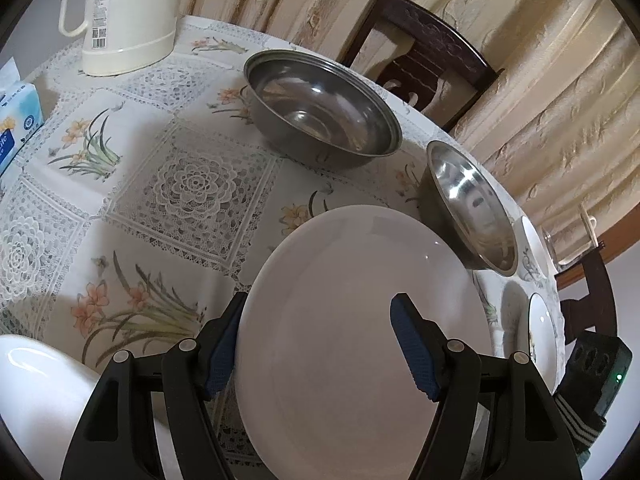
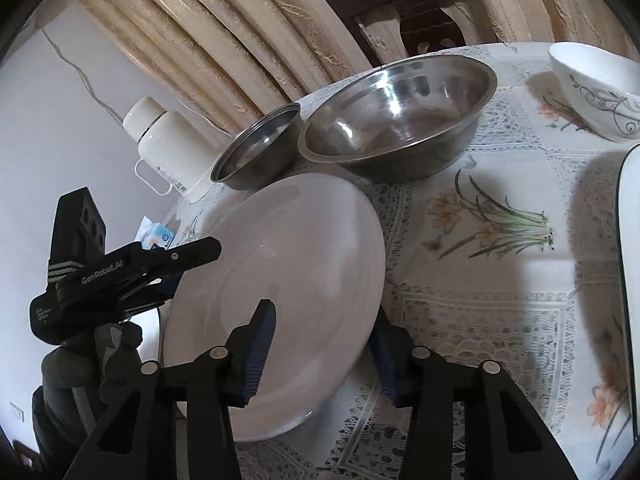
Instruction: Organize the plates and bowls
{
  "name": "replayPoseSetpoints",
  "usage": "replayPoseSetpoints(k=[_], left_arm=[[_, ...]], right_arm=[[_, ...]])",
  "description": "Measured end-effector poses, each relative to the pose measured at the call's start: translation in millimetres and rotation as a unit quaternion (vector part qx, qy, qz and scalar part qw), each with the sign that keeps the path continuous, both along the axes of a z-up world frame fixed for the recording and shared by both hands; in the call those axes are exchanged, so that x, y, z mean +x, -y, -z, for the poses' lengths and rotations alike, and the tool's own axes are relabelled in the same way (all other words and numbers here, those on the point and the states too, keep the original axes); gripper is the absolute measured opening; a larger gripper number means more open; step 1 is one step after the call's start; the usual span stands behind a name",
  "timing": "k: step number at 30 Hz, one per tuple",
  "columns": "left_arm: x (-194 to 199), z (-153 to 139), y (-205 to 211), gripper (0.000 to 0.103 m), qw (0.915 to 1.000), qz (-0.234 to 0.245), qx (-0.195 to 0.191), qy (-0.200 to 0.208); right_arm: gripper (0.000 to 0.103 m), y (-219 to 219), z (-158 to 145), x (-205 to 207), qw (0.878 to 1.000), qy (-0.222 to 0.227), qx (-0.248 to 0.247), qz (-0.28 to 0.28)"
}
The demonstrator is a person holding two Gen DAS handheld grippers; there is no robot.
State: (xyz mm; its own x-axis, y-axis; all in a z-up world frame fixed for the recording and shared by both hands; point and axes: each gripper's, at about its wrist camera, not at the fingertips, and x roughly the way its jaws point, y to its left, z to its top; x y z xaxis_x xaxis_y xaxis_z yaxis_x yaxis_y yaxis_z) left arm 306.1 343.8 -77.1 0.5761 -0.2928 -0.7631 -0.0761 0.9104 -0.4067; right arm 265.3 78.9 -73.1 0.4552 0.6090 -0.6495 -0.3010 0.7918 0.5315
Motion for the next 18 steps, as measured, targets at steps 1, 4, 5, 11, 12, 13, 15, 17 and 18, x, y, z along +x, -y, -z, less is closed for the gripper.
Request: replayPoseSetpoints(k=[1, 4, 5, 11, 12, 13, 15, 17, 18], left_arm=[[-1.0, -0.4, 0.3, 0.072, 1.0000, 0.000, 0.000, 0.002], [-4.7, -2.1, 2.8, 0.072, 1.0000, 0.002, 0.002, 0.009], [-5.9, -2.9, 3.8, 0.072, 0.9999, 0.003, 0.004, 0.012], [-15.2, -11.3, 9.2, 0.072, 0.9995, 0.006, 0.006, 0.029], [-16.7, -12.9, 9.5, 0.072, 0.9995, 0.006, 0.006, 0.032], [-18.6, -14.6, 9.6, 0.072, 0.9994, 0.005, 0.005, 0.034], [-22.6, -17.9, 8.9, 0.072, 0.9993, 0.003, 0.001, 0.038], [-27.1, -21.5, 8.3, 0.072, 0.9992, 0.002, -0.003, 0.041], [-29.4, -24.0, 8.7, 0.072, 0.9991, 0.001, -0.003, 0.043]], right_arm=[[0.049, -0.6, -0.4, -0.5, 1.000, 0.003, -0.004, 0.001], [0.049, -1.5, -1.9, -2.7, 1.000, 0.014, -0.017, 0.002], [0.049, -1.8, -2.7, -3.2, 1.000, 0.018, -0.020, 0.003], [0.049, -2.6, -13.7, -10.7, 0.997, 0.060, -0.040, 0.007], [0.049, -2.4, -16.0, -12.0, 0.997, 0.066, -0.041, 0.007], [0.049, -2.3, -17.9, -13.2, 0.997, 0.071, -0.042, 0.007], [0.049, -0.7, -21.1, -15.3, 0.996, 0.076, -0.042, 0.007], [0.049, -0.8, -22.6, -16.3, 0.996, 0.076, -0.040, 0.007], [0.049, -0.7, -23.0, -17.2, 0.996, 0.076, -0.039, 0.006]])
